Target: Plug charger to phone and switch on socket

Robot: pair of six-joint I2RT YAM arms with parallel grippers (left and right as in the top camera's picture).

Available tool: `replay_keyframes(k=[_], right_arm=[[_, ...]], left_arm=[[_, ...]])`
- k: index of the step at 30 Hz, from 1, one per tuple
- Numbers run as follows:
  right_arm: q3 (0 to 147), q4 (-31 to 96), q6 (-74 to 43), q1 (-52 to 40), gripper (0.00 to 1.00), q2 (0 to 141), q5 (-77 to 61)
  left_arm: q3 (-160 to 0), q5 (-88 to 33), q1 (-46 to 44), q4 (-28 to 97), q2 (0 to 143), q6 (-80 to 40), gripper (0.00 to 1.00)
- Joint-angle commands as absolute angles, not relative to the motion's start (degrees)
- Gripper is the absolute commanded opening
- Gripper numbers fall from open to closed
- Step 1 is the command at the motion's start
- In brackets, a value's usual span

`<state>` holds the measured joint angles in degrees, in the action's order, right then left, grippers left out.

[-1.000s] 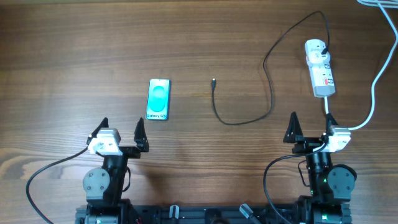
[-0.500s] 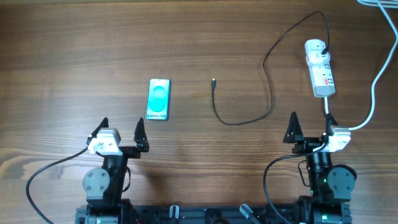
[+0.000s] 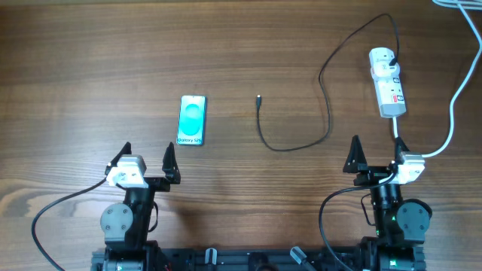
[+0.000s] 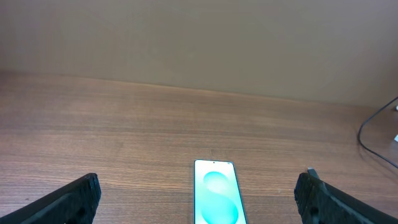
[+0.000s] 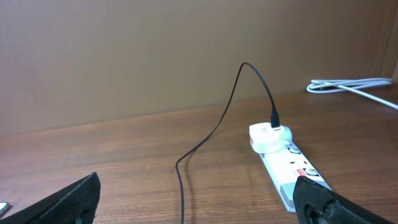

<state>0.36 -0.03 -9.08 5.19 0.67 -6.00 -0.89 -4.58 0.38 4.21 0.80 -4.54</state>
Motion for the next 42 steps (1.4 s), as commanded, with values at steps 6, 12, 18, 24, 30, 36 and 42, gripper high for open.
replay_keyframes(k=[6, 12, 18, 24, 30, 36, 42], right_arm=[[0.3, -0.3, -8.6, 5.6, 1.00, 0.4, -6.4], [0.3, -0.4, -8.6, 5.6, 1.00, 0.4, -6.4], [0.3, -0.3, -8.6, 5.6, 1.00, 0.4, -6.4], [0.3, -0.4, -8.6, 5.6, 1.00, 0.4, -6.4], [0.3, -0.4, -8.6, 5.6, 1.00, 0.4, -6.4], [0.3, -0.3, -8.6, 5.6, 1.00, 0.4, -6.4], [0.3, -0.3, -8.6, 5.6, 1.00, 0.4, -6.4]], left_arm=[[-0.3, -3.2, 0.2, 4.1, 0.3, -3.4, 1.00], [-2.1, -8.1, 0.2, 5.0, 0.3, -7.5, 1.00], [-12.6, -9.6, 0.2, 15.1, 5.1, -8.3, 1.00], [-30.2, -9.6, 0.2, 27.2, 21.6, -7.7, 1.00], [-49.3, -13.1, -0.3, 36.6, 39.8, -7.7, 1.00], [-63.9, -9.3, -7.5, 44.1, 55.5, -3.0, 1.00], [-64.5, -1.8, -9.9, 44.5, 67.6, -3.0, 1.00]])
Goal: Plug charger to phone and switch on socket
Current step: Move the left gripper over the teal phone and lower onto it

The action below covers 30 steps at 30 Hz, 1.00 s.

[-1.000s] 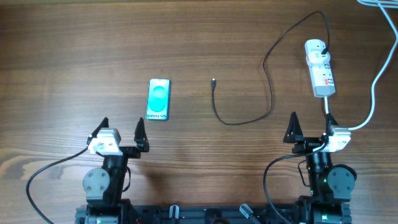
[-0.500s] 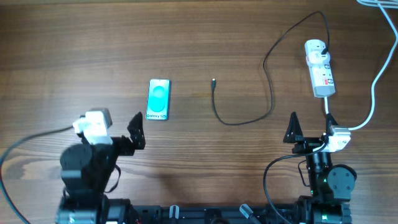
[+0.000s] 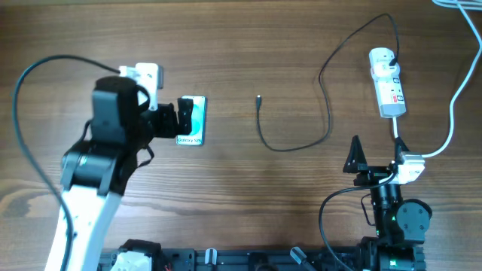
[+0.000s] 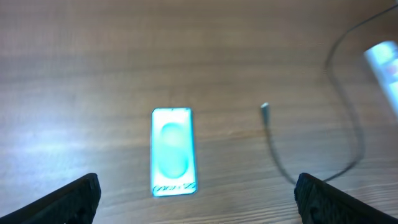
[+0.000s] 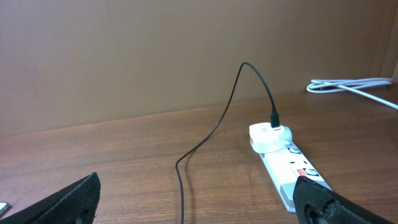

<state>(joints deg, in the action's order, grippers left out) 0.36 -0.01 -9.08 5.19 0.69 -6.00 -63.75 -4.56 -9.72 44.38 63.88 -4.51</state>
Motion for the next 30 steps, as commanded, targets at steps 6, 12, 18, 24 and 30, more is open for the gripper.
replay_keyframes(k=[6, 12, 18, 24, 30], right_arm=[[0.3, -0.3, -8.6, 5.6, 1.00, 0.4, -6.4], [0.3, -0.4, -8.6, 5.6, 1.00, 0.4, -6.4], [0.3, -0.4, -8.6, 5.6, 1.00, 0.4, -6.4], [0.3, -0.3, -8.6, 5.6, 1.00, 0.5, -6.4], [0.3, -0.3, -8.6, 5.6, 1.00, 0.5, -6.4]], left_arm=[[-64.5, -1.8, -9.9, 44.4, 76.1, -3.0, 1.00], [-64.5, -2.0, -9.9, 42.4, 83.4, -3.4, 1.00], [-64.5, -0.3, -9.9, 40.0, 91.9, -3.2, 1.00], [-64.5, -0.6, -9.9, 37.8, 97.8, -3.4, 1.00], [-64.5, -0.6, -9.9, 35.5, 101.0, -3.4, 1.00]])
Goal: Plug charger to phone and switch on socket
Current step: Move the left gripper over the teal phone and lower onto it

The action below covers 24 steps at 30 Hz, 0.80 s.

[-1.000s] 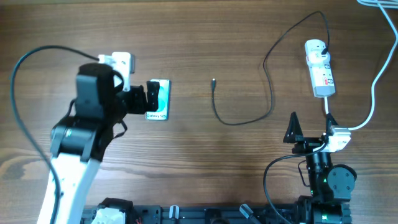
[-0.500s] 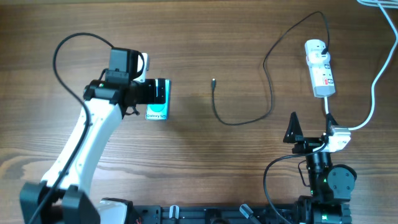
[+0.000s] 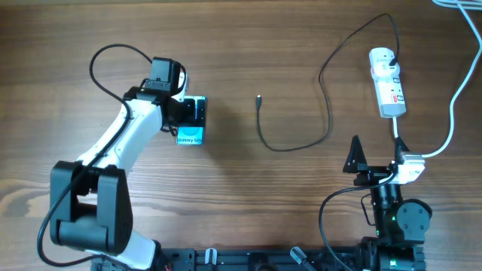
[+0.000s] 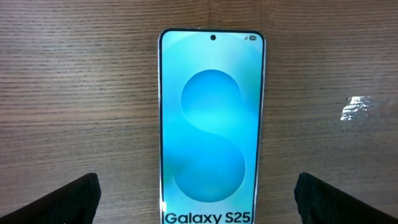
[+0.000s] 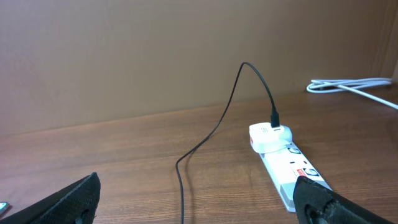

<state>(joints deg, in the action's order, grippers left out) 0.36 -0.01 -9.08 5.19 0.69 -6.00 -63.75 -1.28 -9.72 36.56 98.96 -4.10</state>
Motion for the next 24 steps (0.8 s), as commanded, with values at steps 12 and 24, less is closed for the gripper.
replay_keyframes(k=[12, 24], right_arm=[[0.3, -0.3, -8.6, 5.6, 1.00, 0.5, -6.4], [0.3, -0.4, -8.6, 5.6, 1.00, 0.5, -6.4]], left_arm=[[-64.5, -2.2, -9.9, 29.6, 108.4, -3.4, 1.00], [-64.4, 1.6, -11.0, 32.5, 113.5, -3.0, 1.00]])
